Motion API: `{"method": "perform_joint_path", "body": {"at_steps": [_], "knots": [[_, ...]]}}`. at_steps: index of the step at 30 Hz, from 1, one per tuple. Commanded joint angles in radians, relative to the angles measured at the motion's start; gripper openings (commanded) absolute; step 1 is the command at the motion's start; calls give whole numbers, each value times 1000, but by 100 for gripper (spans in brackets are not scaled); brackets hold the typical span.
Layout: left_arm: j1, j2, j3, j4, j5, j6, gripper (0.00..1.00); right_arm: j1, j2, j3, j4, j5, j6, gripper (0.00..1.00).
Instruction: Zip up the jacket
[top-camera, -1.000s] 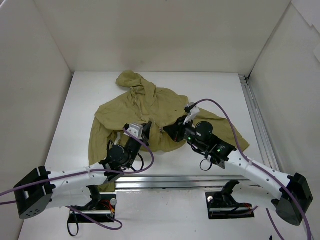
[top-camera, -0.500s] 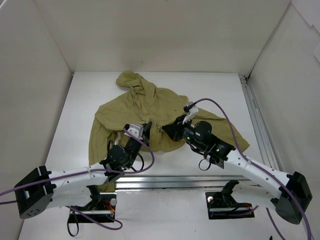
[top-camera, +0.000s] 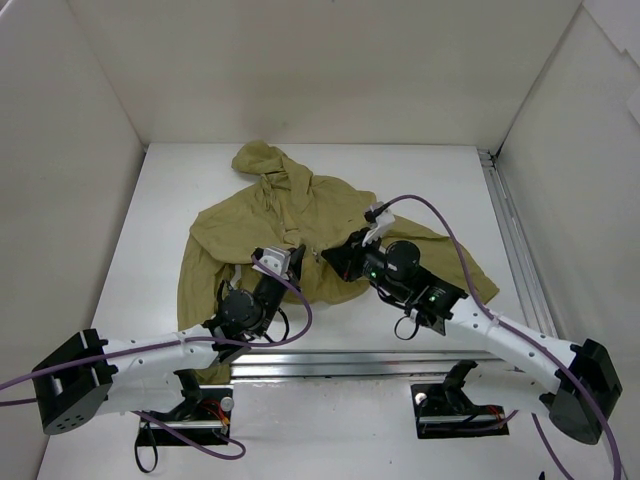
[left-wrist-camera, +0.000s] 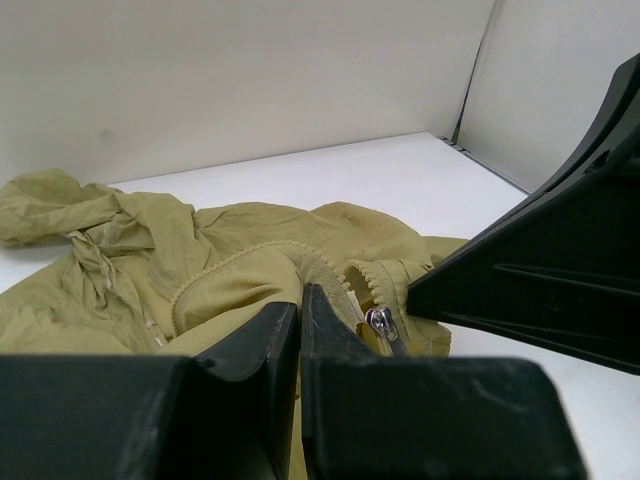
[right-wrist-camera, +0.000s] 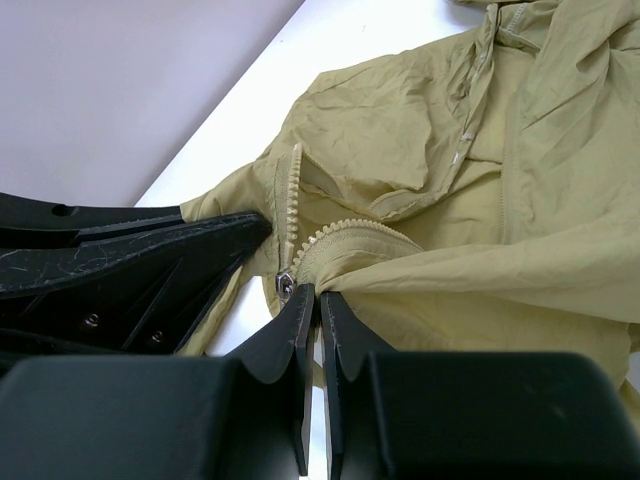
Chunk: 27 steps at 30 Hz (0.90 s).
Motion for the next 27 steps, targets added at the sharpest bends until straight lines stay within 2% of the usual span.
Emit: {"method": "perform_joint_path", "body": {"at_steps": [1,27], "knots": [[6,-5,44,91,12,4,0,9,9,59,91,28,9,0],[6,-12,38,108,-8,10,0,12,12,59,60,58,13,0]]}}
